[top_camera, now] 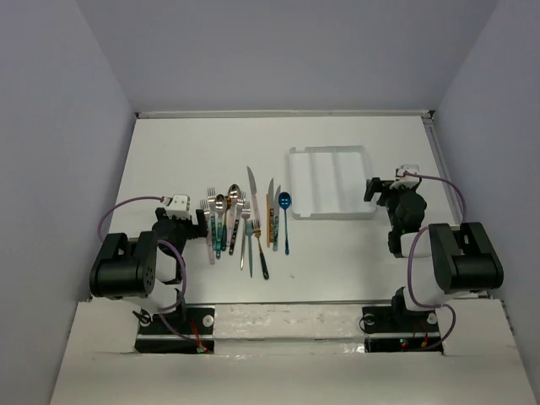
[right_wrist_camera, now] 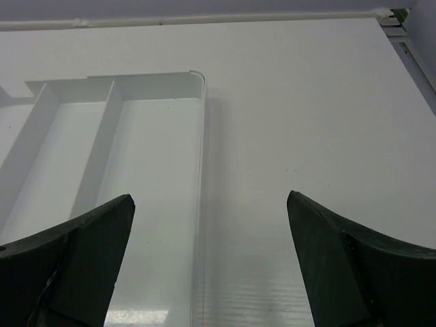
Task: Sort the eating utensils into containers
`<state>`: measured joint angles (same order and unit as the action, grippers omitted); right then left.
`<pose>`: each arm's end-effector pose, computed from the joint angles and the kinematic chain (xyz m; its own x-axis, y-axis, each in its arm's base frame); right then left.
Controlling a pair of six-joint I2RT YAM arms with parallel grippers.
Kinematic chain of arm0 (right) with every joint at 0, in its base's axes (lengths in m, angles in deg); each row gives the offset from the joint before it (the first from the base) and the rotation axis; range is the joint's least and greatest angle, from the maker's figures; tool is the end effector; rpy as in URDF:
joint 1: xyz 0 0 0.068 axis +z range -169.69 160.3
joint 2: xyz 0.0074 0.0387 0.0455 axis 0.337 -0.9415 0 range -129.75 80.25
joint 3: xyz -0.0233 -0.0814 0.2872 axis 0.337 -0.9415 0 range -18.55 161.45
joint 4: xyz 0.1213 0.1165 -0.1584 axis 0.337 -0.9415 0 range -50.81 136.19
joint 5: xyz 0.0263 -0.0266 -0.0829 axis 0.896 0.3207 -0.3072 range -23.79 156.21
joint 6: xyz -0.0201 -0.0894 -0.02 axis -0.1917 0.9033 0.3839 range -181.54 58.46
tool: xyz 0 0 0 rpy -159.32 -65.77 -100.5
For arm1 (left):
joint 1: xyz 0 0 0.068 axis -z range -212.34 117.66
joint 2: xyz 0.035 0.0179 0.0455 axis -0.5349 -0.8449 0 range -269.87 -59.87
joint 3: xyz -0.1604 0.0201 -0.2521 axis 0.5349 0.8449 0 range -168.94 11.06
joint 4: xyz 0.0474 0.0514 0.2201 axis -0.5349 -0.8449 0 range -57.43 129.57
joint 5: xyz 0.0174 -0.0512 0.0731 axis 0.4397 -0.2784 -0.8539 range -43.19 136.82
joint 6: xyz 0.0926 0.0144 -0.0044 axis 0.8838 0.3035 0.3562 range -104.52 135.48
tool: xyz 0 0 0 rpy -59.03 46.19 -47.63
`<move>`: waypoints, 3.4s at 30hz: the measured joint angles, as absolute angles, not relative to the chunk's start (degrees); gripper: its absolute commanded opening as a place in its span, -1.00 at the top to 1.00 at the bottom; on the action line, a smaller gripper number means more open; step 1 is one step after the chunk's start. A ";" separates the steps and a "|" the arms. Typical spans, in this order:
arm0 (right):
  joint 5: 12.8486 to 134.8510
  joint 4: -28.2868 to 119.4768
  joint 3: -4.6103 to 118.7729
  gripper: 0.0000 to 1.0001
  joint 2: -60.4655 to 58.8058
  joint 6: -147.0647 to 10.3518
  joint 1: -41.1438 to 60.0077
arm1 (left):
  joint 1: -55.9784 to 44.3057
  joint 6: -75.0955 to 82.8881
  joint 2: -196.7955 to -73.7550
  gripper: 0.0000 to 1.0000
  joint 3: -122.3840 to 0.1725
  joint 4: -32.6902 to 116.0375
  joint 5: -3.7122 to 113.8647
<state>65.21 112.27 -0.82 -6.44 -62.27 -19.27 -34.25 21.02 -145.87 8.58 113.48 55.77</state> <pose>0.2938 0.0007 0.2199 -0.0500 0.0124 -0.9987 0.0107 0.9999 0.0119 0.2389 -0.0054 0.1740 -0.1543 0.0903 -0.9839 0.1360 0.9883 0.0693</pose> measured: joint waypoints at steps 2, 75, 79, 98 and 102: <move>65.94 112.01 -0.82 -0.99 -6.42 -62.25 -19.27 | -34.25 21.02 -145.87 -0.98 8.58 113.48 55.77; 52.03 16.02 63.44 1.00 -35.73 -86.23 25.36 | -42.14 25.10 -127.40 -0.98 -19.44 63.01 62.02; 51.62 15.21 64.32 1.00 -36.24 -86.51 25.41 | -42.14 25.10 -127.16 -0.98 -19.39 63.21 61.78; 53.04 24.91 65.54 1.00 -20.54 -79.48 22.78 | -42.14 25.10 -126.26 -0.98 -19.28 63.69 61.75; 53.02 26.75 66.79 1.00 -19.95 -76.26 12.84 | -42.14 25.10 -125.39 -0.98 -18.89 63.78 61.78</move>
